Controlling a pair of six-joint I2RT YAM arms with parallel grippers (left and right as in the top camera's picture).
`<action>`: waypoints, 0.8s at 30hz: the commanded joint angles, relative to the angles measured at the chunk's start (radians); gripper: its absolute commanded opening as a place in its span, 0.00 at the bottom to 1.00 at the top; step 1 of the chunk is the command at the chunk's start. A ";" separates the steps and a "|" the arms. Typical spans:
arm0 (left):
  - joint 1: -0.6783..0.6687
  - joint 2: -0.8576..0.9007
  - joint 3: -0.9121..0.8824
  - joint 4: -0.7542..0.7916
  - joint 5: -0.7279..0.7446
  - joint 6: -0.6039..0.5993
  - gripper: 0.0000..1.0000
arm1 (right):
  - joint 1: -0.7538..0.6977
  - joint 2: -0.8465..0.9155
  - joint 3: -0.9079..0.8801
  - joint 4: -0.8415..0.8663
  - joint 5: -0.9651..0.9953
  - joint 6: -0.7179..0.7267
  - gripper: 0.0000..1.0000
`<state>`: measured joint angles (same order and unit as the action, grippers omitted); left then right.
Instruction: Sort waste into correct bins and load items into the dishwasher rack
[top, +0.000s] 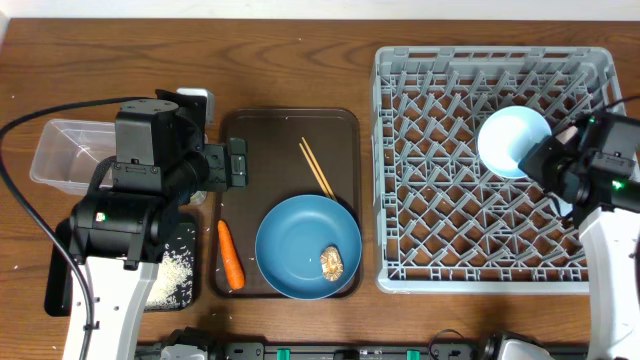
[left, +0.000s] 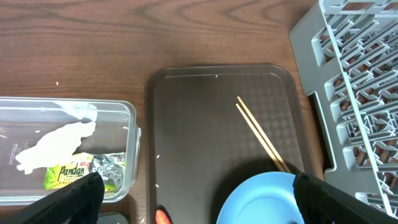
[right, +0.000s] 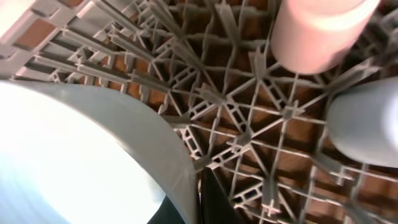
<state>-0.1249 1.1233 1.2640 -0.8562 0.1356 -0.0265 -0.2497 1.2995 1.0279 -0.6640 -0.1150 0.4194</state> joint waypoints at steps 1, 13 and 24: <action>0.006 0.002 0.021 0.002 0.010 -0.005 0.98 | 0.078 -0.023 0.054 -0.031 0.223 -0.024 0.01; 0.006 0.002 0.021 0.002 0.010 -0.005 0.98 | 0.386 -0.018 0.085 -0.074 0.769 -0.045 0.01; 0.006 0.002 0.021 -0.001 0.010 -0.005 0.98 | 0.543 0.066 0.085 0.109 1.009 -0.301 0.01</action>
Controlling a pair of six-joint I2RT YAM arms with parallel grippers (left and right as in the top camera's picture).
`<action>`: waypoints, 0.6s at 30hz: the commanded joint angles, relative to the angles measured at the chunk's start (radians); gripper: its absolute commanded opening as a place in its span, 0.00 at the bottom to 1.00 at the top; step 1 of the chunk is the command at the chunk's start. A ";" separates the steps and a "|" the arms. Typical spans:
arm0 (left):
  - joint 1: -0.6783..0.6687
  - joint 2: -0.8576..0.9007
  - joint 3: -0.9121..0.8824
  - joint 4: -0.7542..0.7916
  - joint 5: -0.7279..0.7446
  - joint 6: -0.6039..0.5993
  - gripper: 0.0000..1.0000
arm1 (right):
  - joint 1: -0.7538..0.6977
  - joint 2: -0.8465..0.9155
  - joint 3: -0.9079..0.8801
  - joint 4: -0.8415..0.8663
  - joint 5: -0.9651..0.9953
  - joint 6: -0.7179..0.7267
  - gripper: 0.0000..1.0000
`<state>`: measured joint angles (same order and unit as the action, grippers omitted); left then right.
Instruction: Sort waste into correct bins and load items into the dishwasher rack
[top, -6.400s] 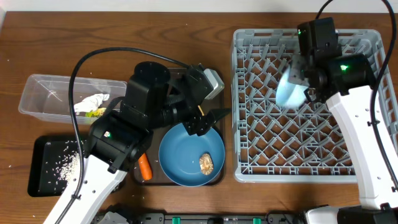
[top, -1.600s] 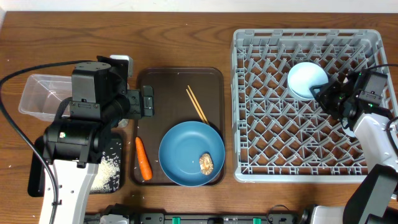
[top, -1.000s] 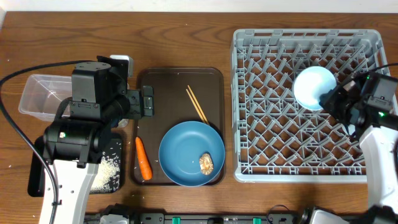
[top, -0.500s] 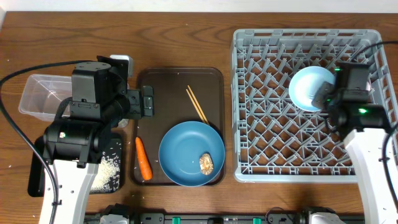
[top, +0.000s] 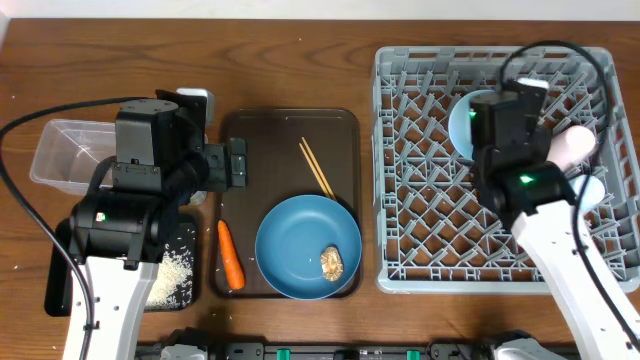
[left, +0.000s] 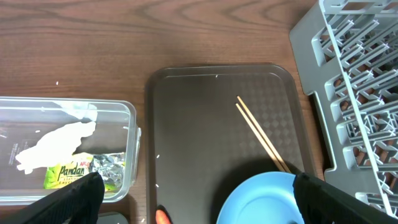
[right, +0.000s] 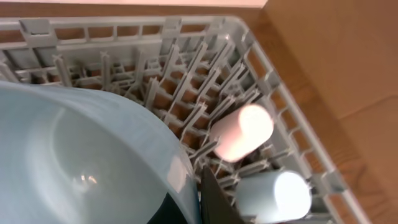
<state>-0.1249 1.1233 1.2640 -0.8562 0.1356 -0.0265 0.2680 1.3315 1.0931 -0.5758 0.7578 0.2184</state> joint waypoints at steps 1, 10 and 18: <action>0.006 0.002 0.021 -0.003 0.010 -0.005 0.98 | 0.031 0.047 0.020 0.040 0.159 -0.125 0.01; 0.006 0.002 0.021 -0.004 0.010 -0.005 0.98 | 0.060 0.169 0.020 0.256 0.383 -0.407 0.01; 0.006 0.002 0.021 -0.004 0.010 -0.005 0.98 | 0.055 0.277 0.020 0.401 0.576 -0.617 0.01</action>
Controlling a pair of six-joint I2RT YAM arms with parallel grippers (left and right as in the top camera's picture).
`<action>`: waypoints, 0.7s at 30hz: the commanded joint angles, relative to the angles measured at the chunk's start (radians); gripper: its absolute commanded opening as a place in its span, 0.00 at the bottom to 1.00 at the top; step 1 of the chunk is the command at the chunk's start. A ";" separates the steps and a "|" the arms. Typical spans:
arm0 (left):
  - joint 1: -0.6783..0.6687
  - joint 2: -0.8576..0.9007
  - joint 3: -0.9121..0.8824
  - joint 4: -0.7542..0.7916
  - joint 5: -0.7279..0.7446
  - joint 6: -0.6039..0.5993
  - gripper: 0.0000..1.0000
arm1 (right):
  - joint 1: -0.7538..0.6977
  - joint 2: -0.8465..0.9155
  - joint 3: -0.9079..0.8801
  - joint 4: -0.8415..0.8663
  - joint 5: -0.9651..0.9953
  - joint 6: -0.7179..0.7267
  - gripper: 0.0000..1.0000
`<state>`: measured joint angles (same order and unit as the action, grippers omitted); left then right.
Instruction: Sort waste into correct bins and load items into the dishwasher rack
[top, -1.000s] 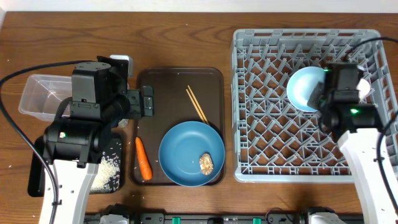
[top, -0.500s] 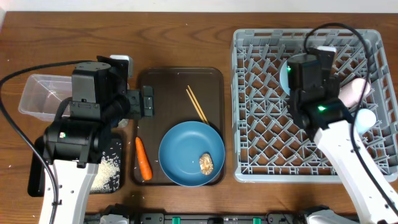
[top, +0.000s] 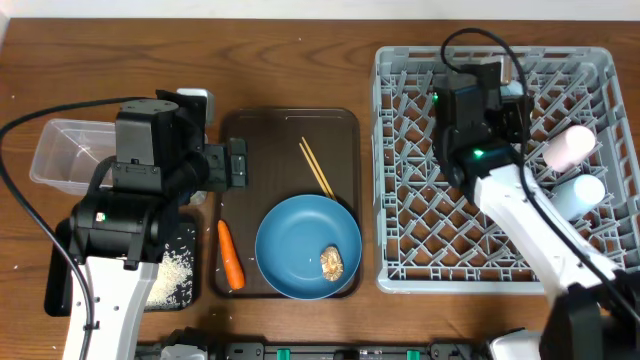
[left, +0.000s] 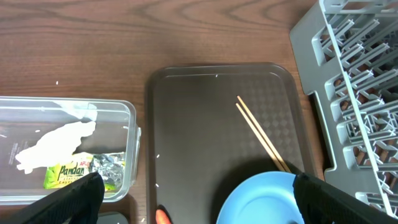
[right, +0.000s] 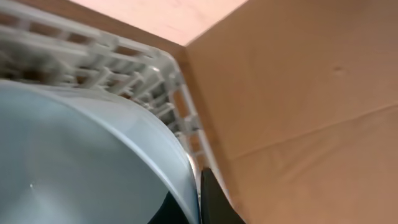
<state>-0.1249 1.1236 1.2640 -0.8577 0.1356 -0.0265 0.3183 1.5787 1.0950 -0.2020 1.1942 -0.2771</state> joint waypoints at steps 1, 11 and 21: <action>0.006 0.002 0.021 -0.002 0.010 -0.005 0.98 | 0.003 0.041 0.018 0.040 0.150 -0.137 0.01; 0.006 0.002 0.021 -0.002 0.010 -0.005 0.98 | 0.010 0.135 0.018 0.090 0.217 -0.158 0.01; 0.006 0.002 0.021 -0.002 0.010 -0.005 0.98 | 0.024 0.224 0.018 0.148 0.238 -0.154 0.01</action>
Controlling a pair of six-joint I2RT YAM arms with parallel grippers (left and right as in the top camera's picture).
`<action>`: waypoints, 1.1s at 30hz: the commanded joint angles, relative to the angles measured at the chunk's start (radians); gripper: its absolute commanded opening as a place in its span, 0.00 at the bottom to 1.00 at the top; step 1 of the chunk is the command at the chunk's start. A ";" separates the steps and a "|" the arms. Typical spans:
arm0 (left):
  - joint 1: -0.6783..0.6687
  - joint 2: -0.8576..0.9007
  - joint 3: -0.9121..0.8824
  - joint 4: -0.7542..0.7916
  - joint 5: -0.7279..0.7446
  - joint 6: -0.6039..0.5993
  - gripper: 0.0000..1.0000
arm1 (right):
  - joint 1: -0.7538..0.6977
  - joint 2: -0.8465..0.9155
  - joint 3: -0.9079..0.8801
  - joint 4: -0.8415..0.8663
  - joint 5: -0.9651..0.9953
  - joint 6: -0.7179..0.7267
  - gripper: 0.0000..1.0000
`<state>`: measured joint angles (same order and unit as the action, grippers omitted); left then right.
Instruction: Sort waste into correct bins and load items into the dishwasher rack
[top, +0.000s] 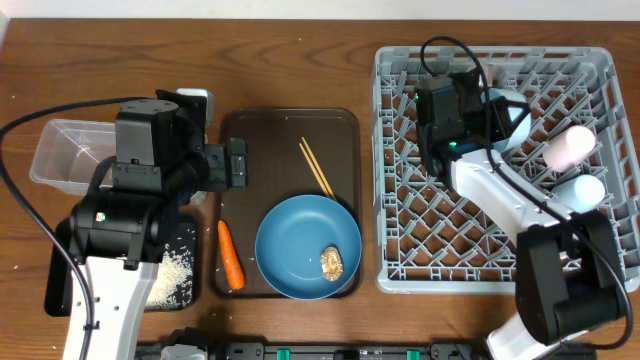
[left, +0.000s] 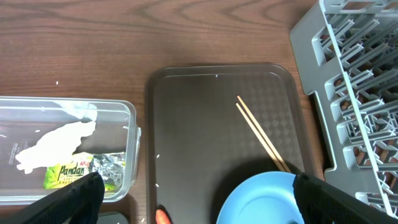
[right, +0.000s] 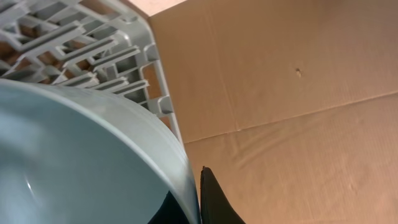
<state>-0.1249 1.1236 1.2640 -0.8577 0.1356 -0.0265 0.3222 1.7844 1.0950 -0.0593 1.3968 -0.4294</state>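
My right gripper (top: 487, 108) is shut on the rim of a light blue bowl (top: 507, 106), held tilted on edge over the back of the grey dishwasher rack (top: 400, 270). The right wrist view is filled on the left by the bowl (right: 74, 155), with a black finger (right: 214, 202) against its rim. My left gripper (top: 237, 165) hovers open at the brown tray's (top: 290, 125) left edge, holding nothing. On the tray lie chopsticks (top: 317, 168), a carrot (top: 231, 255) and a blue plate (top: 300, 235) bearing a food scrap (top: 332, 262).
A pink cup (top: 568, 146) and a pale cup (top: 578, 190) lie in the rack's right side. A clear container (left: 62, 149) with wrappers sits left of the tray, and a black bin with rice (top: 175, 275) lies in front of it. Cardboard shows beyond the rack's corner (right: 81, 50).
My right gripper and the bowl have shifted a little left over the rack's back, and the bowl shows more in the overhead view. The left arm has not moved.
My right gripper first held the bowl over the rack's right side, open side up. Then it held it over the back middle. After that the bowl was tipped on edge near the rack's back rim, where it still is. The left gripper stayed open.
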 joint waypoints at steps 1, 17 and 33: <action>0.006 0.002 0.021 -0.002 0.010 -0.005 0.98 | 0.025 0.023 0.018 0.008 0.034 -0.002 0.01; 0.006 0.002 0.021 -0.002 0.010 -0.005 0.98 | 0.129 0.031 0.018 0.010 -0.010 -0.002 0.18; 0.006 0.002 0.021 -0.002 0.010 -0.005 0.98 | 0.139 0.030 0.018 0.002 0.120 0.053 0.19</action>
<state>-0.1249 1.1240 1.2640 -0.8577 0.1356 -0.0265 0.4522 1.8061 1.0958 -0.0696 1.4452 -0.4263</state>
